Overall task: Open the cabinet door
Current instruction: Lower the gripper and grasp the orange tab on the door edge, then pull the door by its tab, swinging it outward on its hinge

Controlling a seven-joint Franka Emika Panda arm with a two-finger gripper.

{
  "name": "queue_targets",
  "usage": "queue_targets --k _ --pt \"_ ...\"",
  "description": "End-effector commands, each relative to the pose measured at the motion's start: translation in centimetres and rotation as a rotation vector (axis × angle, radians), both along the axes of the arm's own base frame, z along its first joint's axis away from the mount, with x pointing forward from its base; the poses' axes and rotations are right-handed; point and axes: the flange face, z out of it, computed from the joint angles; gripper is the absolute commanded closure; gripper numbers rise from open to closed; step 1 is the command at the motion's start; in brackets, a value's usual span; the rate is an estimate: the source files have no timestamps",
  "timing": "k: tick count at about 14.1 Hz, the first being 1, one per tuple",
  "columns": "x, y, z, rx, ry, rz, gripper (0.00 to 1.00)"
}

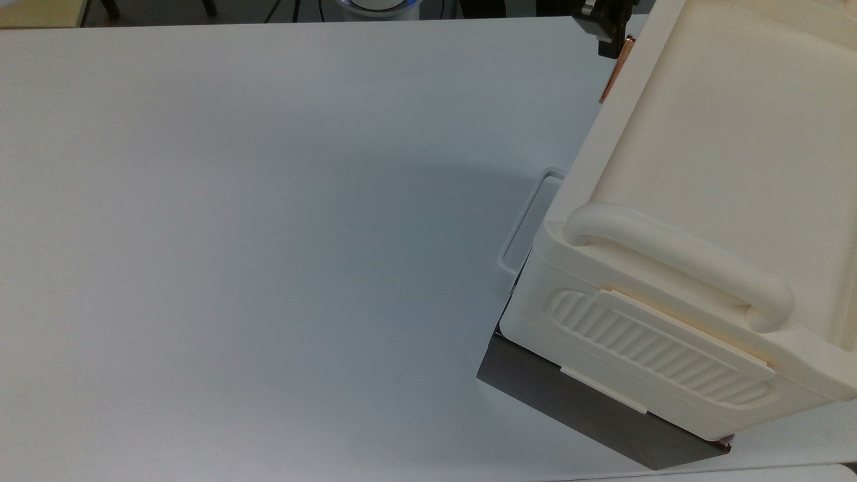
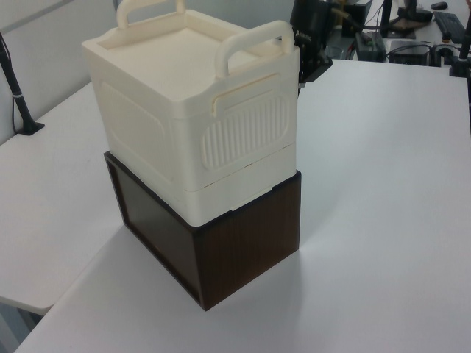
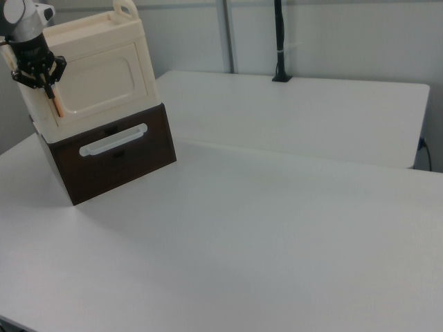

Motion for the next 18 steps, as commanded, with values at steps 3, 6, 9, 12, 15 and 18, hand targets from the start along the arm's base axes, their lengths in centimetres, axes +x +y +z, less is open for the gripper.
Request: queue_targets --k 3,6,9,12,15,18 --pt "0.2 -0.4 0.1 0.029 0.014 0.013 0.65" --pt "0.6 -0.6 -0.1 0.028 0.008 0.009 0.62" --pt "0.9 -0.2 0.1 0.043 -0.025 0.010 0.64" --pt "1.0 0.5 0.3 0.053 -0.059 0.023 0.74" --pt "1.3 0.5 -0.4 0.043 -0.050 0.038 0.78" --pt "1.1 0.1 -0.2 0.043 -0.040 0.035 0.86"
